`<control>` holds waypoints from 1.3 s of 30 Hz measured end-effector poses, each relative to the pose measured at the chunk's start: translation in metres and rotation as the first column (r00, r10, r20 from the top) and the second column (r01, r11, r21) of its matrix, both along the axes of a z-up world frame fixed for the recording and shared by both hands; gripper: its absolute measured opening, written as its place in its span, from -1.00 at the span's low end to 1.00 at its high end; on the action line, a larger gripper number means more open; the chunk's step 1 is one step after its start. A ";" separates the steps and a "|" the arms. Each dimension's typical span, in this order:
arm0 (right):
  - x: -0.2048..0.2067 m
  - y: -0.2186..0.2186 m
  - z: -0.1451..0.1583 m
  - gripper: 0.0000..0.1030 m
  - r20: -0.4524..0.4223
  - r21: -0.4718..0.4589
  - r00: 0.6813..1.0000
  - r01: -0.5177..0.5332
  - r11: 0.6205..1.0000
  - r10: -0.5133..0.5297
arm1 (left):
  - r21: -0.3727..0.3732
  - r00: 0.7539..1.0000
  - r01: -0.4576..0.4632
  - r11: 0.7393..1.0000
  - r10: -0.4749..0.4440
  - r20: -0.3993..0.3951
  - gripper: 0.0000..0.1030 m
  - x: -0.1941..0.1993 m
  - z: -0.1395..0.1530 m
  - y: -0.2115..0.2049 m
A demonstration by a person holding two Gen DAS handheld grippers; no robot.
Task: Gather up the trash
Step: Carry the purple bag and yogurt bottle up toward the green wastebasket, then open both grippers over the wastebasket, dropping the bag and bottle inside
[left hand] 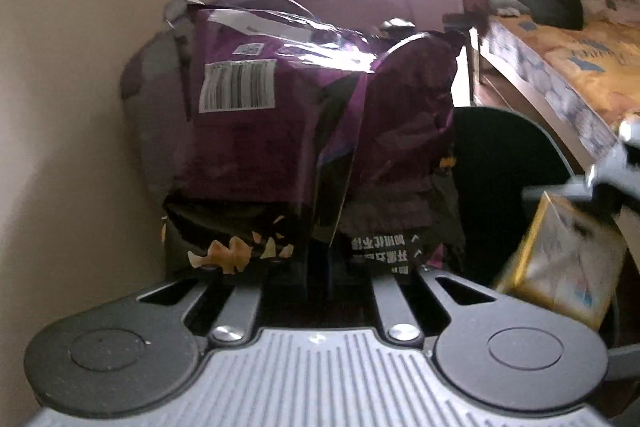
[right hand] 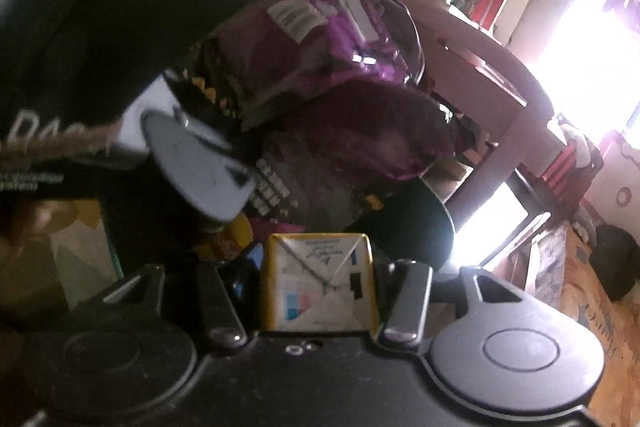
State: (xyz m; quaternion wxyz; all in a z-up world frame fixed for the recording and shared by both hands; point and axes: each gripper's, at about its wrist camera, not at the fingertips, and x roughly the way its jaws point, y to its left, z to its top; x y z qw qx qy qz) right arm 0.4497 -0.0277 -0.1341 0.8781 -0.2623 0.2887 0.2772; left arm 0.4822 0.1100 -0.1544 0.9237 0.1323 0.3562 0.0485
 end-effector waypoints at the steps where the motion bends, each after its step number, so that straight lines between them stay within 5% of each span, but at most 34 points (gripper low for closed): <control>1: -0.001 -0.001 0.002 0.11 0.006 -0.003 1.000 -0.006 1.000 0.006 | 0.002 1.000 0.005 1.000 -0.005 -0.004 -0.79 -0.001 -0.001 0.000; 10: -0.012 -0.022 0.021 0.38 0.071 -0.019 0.997 -0.025 1.000 0.026 | -0.079 0.997 0.066 0.995 -0.069 -0.032 -0.59 -0.017 0.003 0.009; 15: -0.024 -0.035 0.025 0.48 0.086 -0.002 0.996 -0.031 1.000 0.031 | -0.094 0.995 0.099 0.991 -0.098 0.016 0.47 -0.033 0.008 0.001; 26: -0.040 -0.090 0.040 0.67 0.083 0.129 0.996 -0.033 0.991 0.022 | -0.167 0.991 0.102 0.981 -0.085 0.106 0.77 -0.067 0.028 0.000; 39: -0.050 -0.160 0.034 0.81 0.032 0.282 0.999 -0.019 0.959 0.010 | -0.187 0.987 0.082 0.979 -0.054 0.151 0.79 -0.121 0.036 -0.037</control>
